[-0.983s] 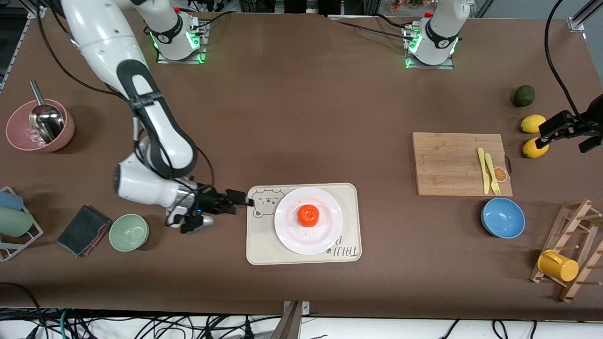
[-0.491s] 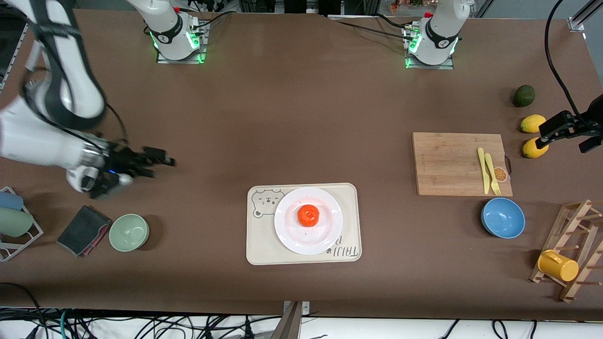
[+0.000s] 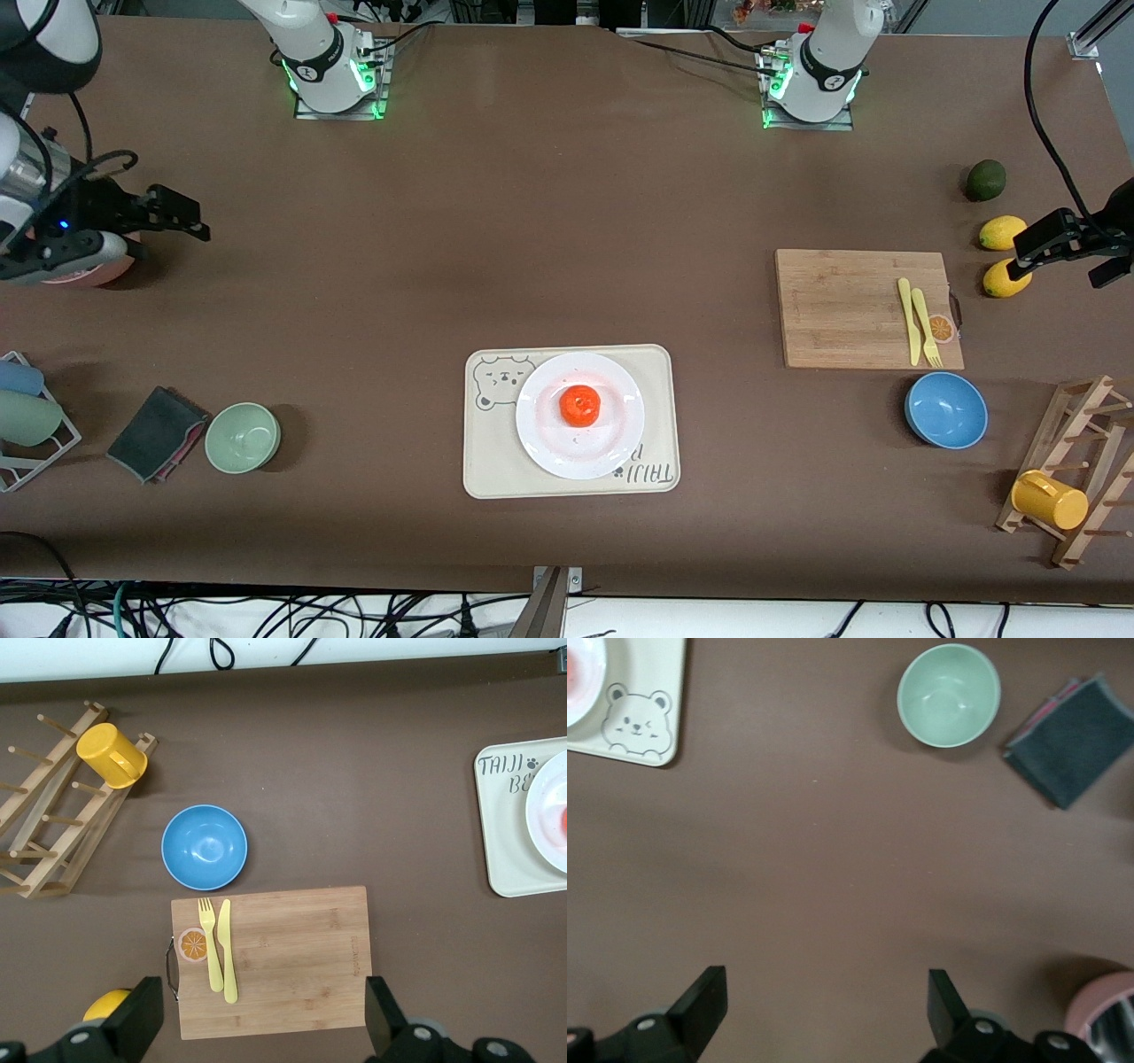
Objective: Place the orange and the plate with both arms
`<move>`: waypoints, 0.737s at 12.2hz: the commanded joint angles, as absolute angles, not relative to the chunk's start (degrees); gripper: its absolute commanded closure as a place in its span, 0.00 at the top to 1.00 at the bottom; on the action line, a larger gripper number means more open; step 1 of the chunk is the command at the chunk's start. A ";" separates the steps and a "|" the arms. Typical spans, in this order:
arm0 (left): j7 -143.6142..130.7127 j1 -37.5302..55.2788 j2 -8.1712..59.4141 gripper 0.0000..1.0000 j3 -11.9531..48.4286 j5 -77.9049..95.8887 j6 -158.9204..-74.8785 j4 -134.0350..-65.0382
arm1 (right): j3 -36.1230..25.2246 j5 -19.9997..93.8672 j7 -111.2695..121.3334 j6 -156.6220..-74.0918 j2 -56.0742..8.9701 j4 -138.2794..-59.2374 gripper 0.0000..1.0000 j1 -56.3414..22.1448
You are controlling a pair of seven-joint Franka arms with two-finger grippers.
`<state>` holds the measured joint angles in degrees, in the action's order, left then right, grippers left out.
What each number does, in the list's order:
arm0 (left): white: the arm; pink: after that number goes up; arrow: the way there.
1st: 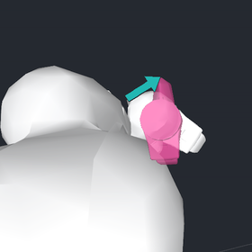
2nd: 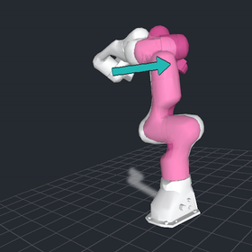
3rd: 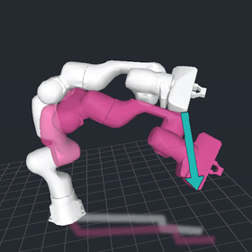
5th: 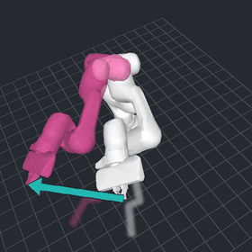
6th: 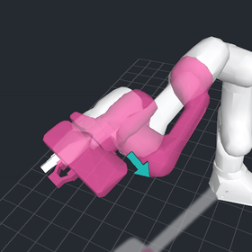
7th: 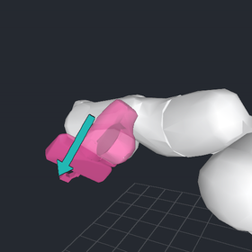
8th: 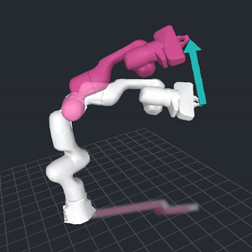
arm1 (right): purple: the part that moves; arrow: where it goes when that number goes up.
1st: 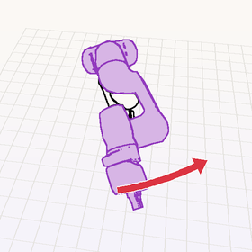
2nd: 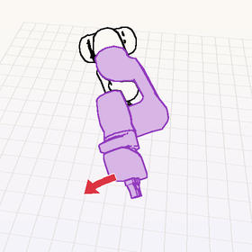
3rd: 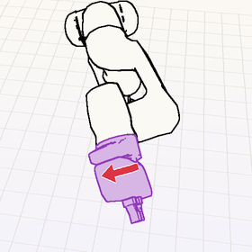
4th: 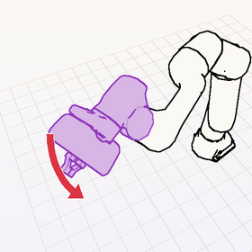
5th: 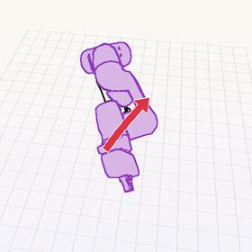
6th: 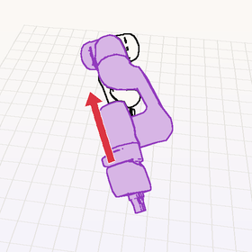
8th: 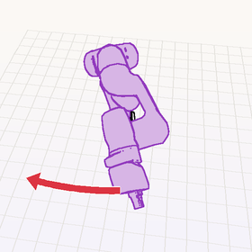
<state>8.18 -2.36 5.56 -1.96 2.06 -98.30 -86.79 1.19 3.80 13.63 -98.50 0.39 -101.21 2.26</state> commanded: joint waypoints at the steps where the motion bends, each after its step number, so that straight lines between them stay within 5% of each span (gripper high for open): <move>1: 9.32 -2.29 5.71 1.00 -2.02 1.58 -97.65 -86.04 | 1.84 -1.30 5.84 -93.80 2.98 -99.50 1.00 1.41; 9: 9.05 -2.90 6.68 1.00 -2.20 1.76 -97.65 -86.22 | 1.49 -3.16 4.57 -91.76 0.09 -91.94 1.00 2.46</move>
